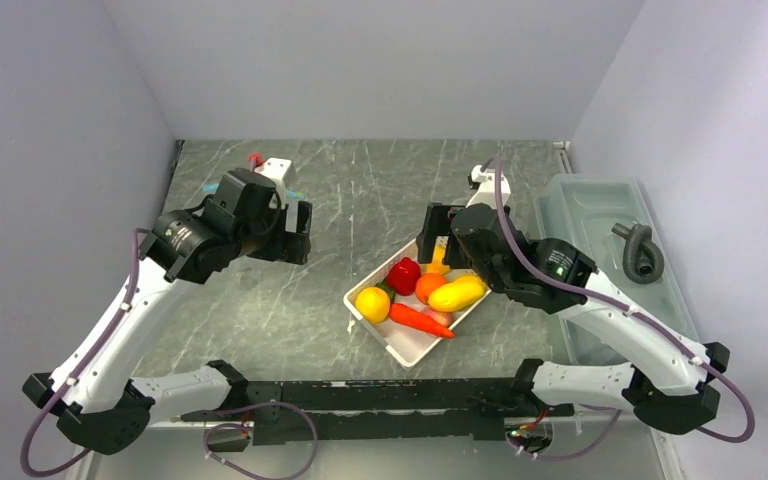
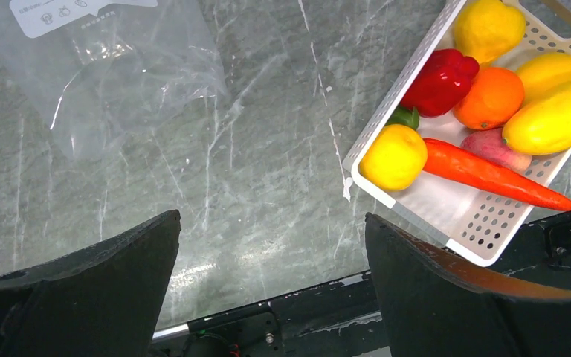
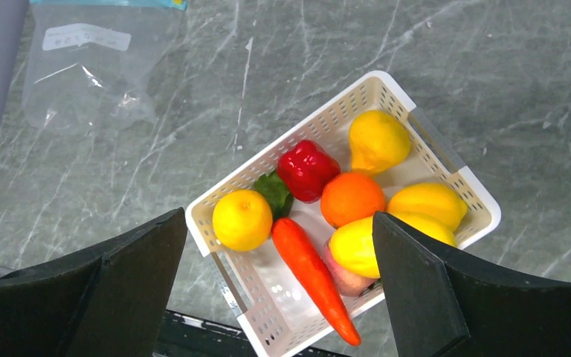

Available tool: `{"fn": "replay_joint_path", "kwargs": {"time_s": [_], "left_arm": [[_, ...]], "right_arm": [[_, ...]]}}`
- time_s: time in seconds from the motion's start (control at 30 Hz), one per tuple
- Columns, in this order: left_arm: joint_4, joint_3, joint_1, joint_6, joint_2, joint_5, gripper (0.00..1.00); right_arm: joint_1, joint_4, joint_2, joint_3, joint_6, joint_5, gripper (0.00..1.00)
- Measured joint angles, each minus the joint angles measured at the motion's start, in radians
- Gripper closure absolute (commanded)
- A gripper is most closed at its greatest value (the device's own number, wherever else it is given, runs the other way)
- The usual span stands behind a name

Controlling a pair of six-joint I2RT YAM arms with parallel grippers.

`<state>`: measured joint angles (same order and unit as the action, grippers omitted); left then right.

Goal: Place the food in the zip-top bag and seal the zipper
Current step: Adjust the bin at the center of the board.

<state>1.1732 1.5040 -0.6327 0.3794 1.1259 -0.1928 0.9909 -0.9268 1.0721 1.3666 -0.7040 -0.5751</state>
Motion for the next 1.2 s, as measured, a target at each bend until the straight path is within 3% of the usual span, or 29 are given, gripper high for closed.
{"fn": "replay_joint_path", "kwargs": {"time_s": [0.7,1.2], "left_arm": [[-0.007,-0.097,0.0,-0.019,-0.056,-0.023,0.01],[-0.01,-0.161,0.0,-0.019,-0.114,-0.023,0.01]], "right_arm": [[-0.001,-0.006,0.084,-0.022,-0.057,0.108,0.01],[-0.001,-0.008,0.288,-0.017,-0.171,0.161,0.07]]}}
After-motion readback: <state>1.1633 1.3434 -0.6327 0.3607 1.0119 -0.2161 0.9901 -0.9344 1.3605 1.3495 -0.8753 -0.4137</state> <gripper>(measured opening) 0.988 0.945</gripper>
